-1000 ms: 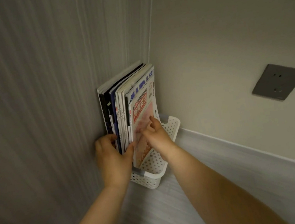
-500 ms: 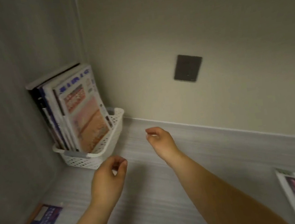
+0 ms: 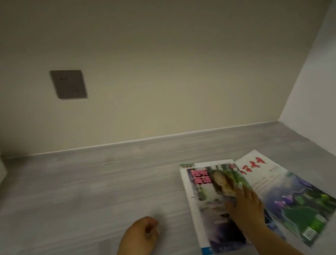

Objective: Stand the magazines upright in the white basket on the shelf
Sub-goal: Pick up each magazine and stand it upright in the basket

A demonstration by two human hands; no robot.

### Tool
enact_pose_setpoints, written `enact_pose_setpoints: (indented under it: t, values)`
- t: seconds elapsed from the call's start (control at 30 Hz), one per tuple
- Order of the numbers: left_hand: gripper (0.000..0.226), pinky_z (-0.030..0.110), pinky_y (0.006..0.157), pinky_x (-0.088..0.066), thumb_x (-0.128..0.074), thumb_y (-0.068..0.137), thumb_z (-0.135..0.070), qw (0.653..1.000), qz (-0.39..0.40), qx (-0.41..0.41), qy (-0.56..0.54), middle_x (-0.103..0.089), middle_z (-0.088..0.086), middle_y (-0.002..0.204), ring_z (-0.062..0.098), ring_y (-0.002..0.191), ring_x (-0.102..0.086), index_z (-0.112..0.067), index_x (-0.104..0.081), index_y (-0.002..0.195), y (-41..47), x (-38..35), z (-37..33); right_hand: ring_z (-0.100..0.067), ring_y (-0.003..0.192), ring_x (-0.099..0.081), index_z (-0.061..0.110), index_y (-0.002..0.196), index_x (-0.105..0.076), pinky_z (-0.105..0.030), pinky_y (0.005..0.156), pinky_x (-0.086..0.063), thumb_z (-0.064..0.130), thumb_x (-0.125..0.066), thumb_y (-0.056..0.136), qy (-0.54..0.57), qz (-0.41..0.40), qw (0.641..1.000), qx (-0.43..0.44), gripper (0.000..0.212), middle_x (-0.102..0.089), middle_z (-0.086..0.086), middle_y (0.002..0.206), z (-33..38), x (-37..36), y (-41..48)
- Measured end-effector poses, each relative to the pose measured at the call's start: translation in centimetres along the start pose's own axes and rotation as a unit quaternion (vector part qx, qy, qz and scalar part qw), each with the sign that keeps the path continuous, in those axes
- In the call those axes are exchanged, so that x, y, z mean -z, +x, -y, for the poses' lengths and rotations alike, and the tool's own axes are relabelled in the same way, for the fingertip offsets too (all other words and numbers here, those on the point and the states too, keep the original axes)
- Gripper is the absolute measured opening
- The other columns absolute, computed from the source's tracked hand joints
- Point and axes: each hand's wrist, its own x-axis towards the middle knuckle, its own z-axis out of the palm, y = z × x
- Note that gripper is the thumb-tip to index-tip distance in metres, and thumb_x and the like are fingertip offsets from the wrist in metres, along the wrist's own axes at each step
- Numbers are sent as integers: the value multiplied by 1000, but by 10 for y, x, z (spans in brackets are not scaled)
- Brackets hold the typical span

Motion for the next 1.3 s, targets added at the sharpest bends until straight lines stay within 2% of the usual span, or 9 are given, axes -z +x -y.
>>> enact_pose_setpoints:
  t: [0.2,0.3,0.37,0.7,0.87,1.0,1.13,1.2,1.3]
  values:
    - [55,23,105,-31,-52,84,-23,994,66,-24,86,-38,3,143,18,129,-37,-18,-31,134,29,-69,-46,-27,143,6,22,144,3,-45,117,1,68,-7,83,-40,59,997,-18,77,6,-9,156,-56,-25,-14]
    - [50,29,100,-40,-52,83,-16,997,73,-6,24,-50,7,135,23,122,-47,-17,-37,131,45,-91,-65,-28,143,6,24,144,5,-43,116,3,75,41,37,-26,50,998,2,124,6,-9,156,-57,-27,-10]
    - [46,32,100,-41,-52,85,-19,998,54,9,10,-53,9,132,27,120,-48,-16,-40,129,55,-100,-74,-28,144,3,24,144,2,-42,117,2,70,48,28,-29,41,999,7,133,4,-9,156,-60,-29,-7]
    - [77,42,102,-34,-63,75,-42,989,-40,132,62,-42,13,137,32,125,-39,-15,-25,136,87,-115,-80,-32,143,5,24,144,-1,-36,114,15,70,45,36,-23,33,998,39,126,4,-13,156,-63,-27,-8]
    - [76,43,99,-36,-69,71,-39,989,-76,123,31,-47,15,131,34,120,-42,-16,-32,133,83,-122,-77,-33,131,-38,24,132,-43,-28,105,24,59,6,85,-74,34,991,109,76,-45,-20,138,-37,-17,-26]
    - [70,45,98,-40,-66,77,-13,950,-119,180,-225,-50,23,130,38,117,-49,-3,-28,135,88,-107,-74,-28,143,3,27,143,-2,-36,107,27,73,27,58,-66,80,984,142,101,-2,-15,155,-36,-33,-30]
    - [25,30,68,-51,-52,86,-6,933,-33,182,-308,-58,14,84,23,71,-56,6,-54,108,94,-83,-83,-18,105,-64,30,111,-64,-31,111,6,52,5,89,-121,79,975,169,76,-68,-1,115,-30,-26,-35]
    - [11,18,50,-43,-45,88,0,965,-1,124,-231,-53,9,72,14,58,-46,-4,-55,89,92,-75,-87,-21,113,-60,28,117,-60,-32,113,7,52,-1,90,-102,113,974,168,69,-61,-5,125,-28,-18,-38]
    - [18,20,52,-40,-39,87,4,972,-15,60,-228,-52,3,69,13,58,-45,-10,-50,89,85,-68,-83,-17,144,-7,31,142,-16,-31,115,9,55,-28,89,17,114,978,172,60,-2,2,156,-29,-25,-32]
